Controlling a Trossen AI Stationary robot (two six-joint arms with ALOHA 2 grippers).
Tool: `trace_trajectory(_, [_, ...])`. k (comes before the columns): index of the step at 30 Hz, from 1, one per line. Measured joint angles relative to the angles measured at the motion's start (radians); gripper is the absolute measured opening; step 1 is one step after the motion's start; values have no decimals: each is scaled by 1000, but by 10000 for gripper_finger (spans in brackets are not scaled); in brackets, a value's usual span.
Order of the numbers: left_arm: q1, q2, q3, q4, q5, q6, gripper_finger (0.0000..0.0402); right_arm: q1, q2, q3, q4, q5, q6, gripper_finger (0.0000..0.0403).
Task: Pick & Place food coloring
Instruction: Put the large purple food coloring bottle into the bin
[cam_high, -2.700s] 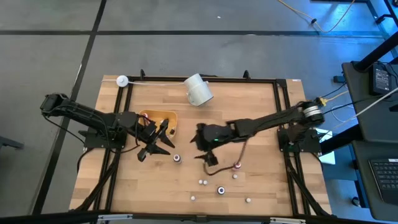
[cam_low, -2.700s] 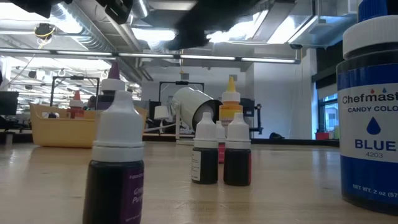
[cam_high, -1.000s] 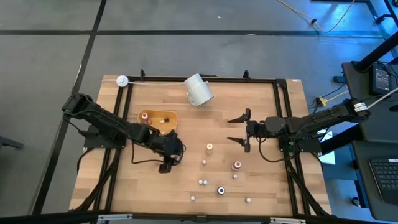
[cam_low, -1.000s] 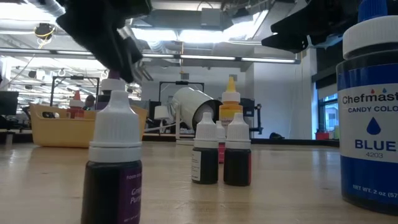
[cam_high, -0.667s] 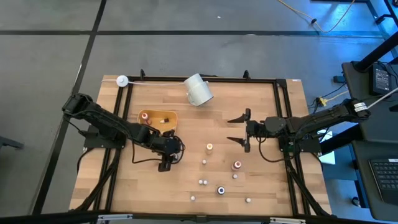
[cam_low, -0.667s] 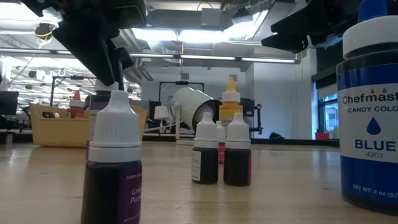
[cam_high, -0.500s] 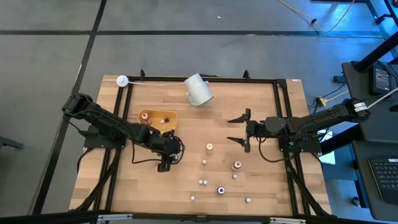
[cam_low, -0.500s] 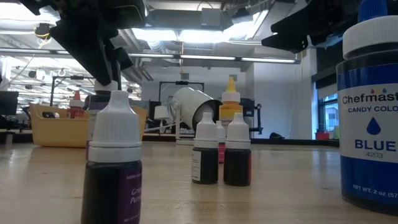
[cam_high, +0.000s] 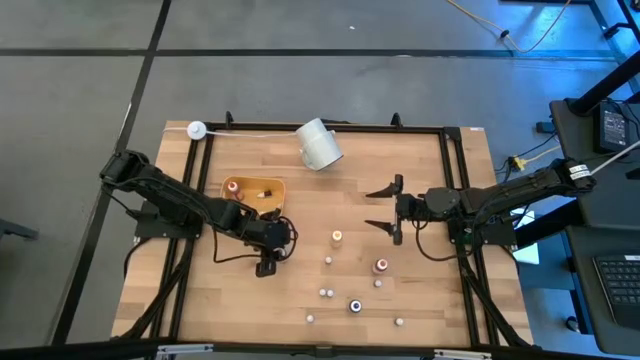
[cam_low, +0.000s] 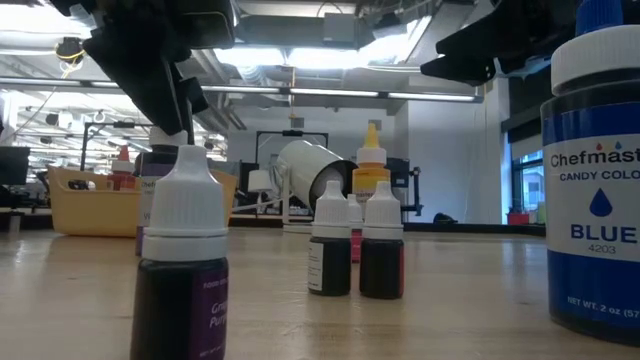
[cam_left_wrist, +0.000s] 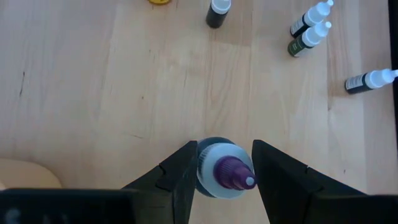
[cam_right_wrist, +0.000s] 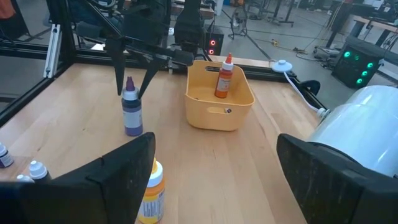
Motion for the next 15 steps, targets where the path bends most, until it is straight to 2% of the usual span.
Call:
trace_trajectory(9, [0, 0, 0, -16, -2, 15, 142, 0, 0, 0, -3, 0, -4, 337])
trace_trajectory(15, [-1, -3, 3, -56, -2, 108, 129, 0, 0, 0, -10, 0, -4, 337])
